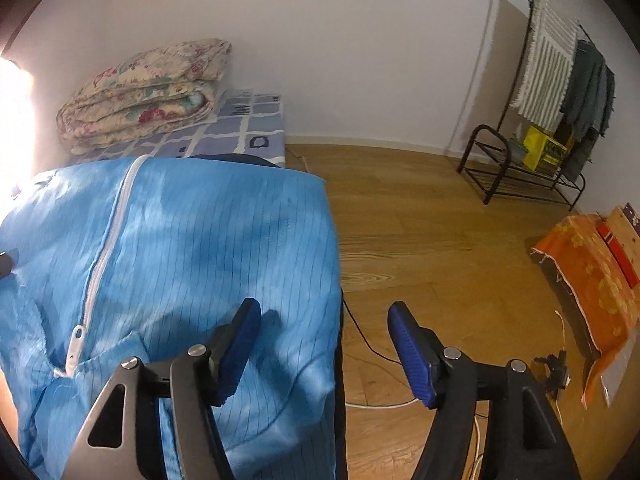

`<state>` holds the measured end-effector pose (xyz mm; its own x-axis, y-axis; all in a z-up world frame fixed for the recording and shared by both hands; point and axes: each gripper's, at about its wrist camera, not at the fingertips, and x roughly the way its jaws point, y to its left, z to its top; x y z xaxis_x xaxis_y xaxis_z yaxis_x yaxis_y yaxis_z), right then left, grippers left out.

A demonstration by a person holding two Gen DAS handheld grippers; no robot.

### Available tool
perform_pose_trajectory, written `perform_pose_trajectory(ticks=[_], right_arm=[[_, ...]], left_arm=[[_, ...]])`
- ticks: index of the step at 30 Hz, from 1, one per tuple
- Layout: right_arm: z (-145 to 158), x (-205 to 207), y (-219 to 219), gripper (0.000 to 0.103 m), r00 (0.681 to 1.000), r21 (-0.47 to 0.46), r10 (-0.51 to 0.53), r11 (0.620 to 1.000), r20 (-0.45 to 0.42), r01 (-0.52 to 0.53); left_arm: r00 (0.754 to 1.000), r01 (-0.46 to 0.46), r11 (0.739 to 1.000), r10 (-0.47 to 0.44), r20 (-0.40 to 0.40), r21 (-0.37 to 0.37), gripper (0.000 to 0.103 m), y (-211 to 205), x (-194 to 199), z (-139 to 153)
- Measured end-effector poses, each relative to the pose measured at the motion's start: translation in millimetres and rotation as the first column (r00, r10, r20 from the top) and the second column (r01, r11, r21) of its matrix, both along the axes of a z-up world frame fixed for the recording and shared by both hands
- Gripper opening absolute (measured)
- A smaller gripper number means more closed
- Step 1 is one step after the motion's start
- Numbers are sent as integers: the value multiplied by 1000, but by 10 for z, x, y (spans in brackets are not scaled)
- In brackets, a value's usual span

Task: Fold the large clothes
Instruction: 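Lower the coat onto the stack and open both tools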

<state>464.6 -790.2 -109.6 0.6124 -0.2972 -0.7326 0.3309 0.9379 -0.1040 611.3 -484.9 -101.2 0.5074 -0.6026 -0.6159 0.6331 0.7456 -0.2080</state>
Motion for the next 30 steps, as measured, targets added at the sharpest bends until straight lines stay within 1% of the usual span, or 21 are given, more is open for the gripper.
perform_pose_trajectory(ticks=[7, 10, 14, 18, 26, 28, 29, 30], right_arm=[[142, -260, 137, 70, 999, -4, -31, 1000, 32, 31], [236, -389, 225, 70, 998, -7, -36, 999, 48, 36], [431, -610, 380, 70, 997, -16, -35, 999, 72, 36], [667, -927, 572, 70, 994, -7, -28, 1000, 107, 29], [1176, -1541, 1113, 71, 987, 4, 23, 1000, 159, -24], [1307, -1698, 1268, 72, 984, 2, 34, 999, 172, -35], [1363, -1789, 1348, 75, 983, 6, 35, 999, 182, -37], [1420, -1881, 1417, 76, 981, 14, 37, 999, 190, -40]], left_arm=[[999, 11, 1000, -11, 31, -2, 50, 182, -384, 137], [999, 17, 1000, -17, 40, -2, 50, 266, -551, 216], [998, 21, 1000, -20, 58, -17, 50, 445, -842, 391], [997, 17, 999, -15, 74, -33, 50, 649, -1148, 627], [990, 4, 998, 6, 138, -68, 50, 1157, -1942, 1264], [986, -6, 998, 17, 163, -64, 50, 1298, -2177, 1392], [985, -7, 998, 18, 170, -65, 50, 1364, -2279, 1436], [985, -10, 998, 21, 173, -63, 54, 1429, -2373, 1471]])
